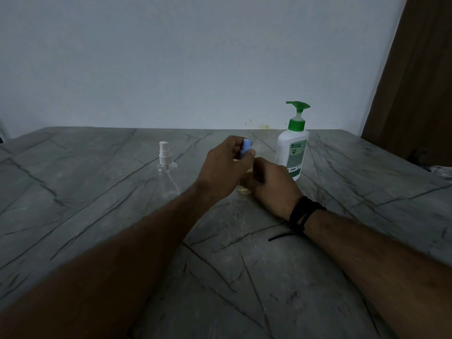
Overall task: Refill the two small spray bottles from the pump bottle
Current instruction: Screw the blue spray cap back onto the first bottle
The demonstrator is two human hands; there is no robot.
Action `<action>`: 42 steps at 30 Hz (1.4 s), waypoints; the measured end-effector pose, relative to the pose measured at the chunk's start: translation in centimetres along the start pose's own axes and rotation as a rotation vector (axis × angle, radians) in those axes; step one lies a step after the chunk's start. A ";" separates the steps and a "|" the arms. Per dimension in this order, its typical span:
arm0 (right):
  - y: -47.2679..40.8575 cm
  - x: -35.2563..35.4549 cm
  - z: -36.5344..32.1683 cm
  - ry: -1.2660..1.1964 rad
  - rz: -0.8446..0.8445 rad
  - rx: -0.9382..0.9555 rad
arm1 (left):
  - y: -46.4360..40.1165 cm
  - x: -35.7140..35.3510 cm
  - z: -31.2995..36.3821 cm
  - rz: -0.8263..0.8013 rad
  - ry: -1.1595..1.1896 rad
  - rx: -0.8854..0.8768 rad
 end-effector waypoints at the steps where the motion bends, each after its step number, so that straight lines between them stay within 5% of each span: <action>1: 0.0 0.1 -0.1 0.009 0.005 0.010 | -0.1 -0.2 0.1 -0.010 -0.010 -0.005; 12: -0.1 -0.1 0.3 -0.041 -0.004 0.001 | 0.0 -1.4 -0.7 -0.201 0.255 0.053; 19: 0.0 0.1 -0.1 -0.016 0.005 0.017 | -0.4 -0.4 0.0 -0.029 -0.074 -0.054; 42: -0.1 0.1 0.1 -0.004 0.002 0.010 | 0.4 0.0 -0.5 0.023 0.164 0.044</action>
Point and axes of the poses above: each hand's wrist, its own y-axis away from the middle knuckle, its own x-axis out of the back of the hand, z = x × y, the point moved 9 cm from there along -y, towards the middle knuckle
